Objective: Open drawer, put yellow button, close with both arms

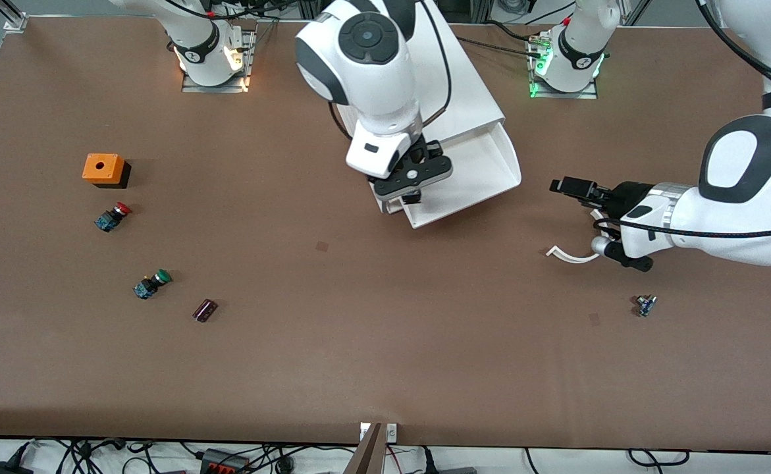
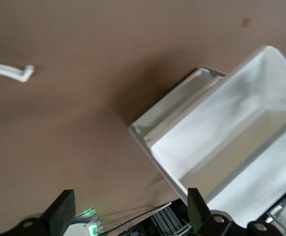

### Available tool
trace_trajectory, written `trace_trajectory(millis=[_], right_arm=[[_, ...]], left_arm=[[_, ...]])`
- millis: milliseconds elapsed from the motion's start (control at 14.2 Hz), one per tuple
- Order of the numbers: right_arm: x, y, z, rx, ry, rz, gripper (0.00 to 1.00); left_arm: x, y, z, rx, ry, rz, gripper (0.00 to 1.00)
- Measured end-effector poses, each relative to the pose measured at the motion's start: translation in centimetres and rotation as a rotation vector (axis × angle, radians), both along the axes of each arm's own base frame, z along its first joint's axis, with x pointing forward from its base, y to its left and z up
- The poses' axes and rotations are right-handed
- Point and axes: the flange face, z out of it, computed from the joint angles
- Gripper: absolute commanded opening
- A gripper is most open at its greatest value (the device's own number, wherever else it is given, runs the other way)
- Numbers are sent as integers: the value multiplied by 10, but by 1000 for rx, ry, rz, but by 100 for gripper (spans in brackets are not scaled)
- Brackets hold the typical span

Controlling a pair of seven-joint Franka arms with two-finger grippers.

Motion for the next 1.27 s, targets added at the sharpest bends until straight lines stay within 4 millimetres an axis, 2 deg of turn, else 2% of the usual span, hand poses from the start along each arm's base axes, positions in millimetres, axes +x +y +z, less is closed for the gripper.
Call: trace_trajectory(millis=[282, 564, 705, 1199, 1270], right_arm=[[-17, 28, -22, 19, -13, 31, 0], [-37, 53, -56, -2, 5, 70, 0], [-44, 61, -68, -7, 7, 81, 0], [-45, 66, -74, -5, 3, 85, 1], [-47, 67, -74, -5, 3, 88, 59]], left_arm=[[-2, 7, 31, 256, -42, 66, 100], [4, 10, 65, 311, -126, 88, 100], [6, 15, 69, 323, -138, 98, 100], [12, 12, 68, 374, -148, 210, 100], [12, 12, 68, 377, -148, 219, 100]])
